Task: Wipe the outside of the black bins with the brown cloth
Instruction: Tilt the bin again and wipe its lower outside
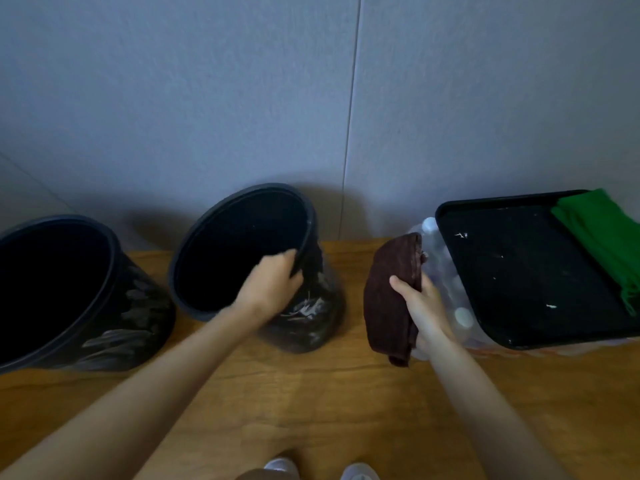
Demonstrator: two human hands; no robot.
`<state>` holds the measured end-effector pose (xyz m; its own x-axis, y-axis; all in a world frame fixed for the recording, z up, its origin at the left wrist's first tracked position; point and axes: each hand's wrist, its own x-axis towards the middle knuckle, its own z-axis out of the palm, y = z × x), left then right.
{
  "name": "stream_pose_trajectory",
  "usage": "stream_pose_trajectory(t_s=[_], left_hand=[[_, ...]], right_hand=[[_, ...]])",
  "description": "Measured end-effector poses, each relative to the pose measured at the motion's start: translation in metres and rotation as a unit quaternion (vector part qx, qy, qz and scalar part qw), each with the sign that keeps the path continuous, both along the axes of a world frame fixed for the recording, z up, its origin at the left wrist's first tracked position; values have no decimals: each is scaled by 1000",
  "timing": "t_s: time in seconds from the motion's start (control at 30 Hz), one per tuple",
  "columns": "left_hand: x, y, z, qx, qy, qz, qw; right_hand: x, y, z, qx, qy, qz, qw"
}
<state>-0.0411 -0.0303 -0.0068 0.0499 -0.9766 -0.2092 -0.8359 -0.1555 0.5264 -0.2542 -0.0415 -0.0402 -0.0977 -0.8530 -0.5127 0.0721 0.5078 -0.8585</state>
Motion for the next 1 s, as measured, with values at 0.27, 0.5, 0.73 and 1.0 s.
stream_pose_trajectory(t_s=[0.27, 0.5, 0.73, 1.0], left_hand=[[34, -20, 52, 80, 316, 268, 907], [57, -16, 15, 209, 448, 397, 773], [60, -9, -5, 220, 491, 462, 705], [60, 2, -20, 107, 650, 433, 615]], right_hand=[[-3, 6, 2, -52, 122, -11, 991], [-15, 3, 1, -117, 312, 50, 942], [3, 15, -31, -155, 339, 160, 914], [14, 2, -51, -190, 391, 209, 876]])
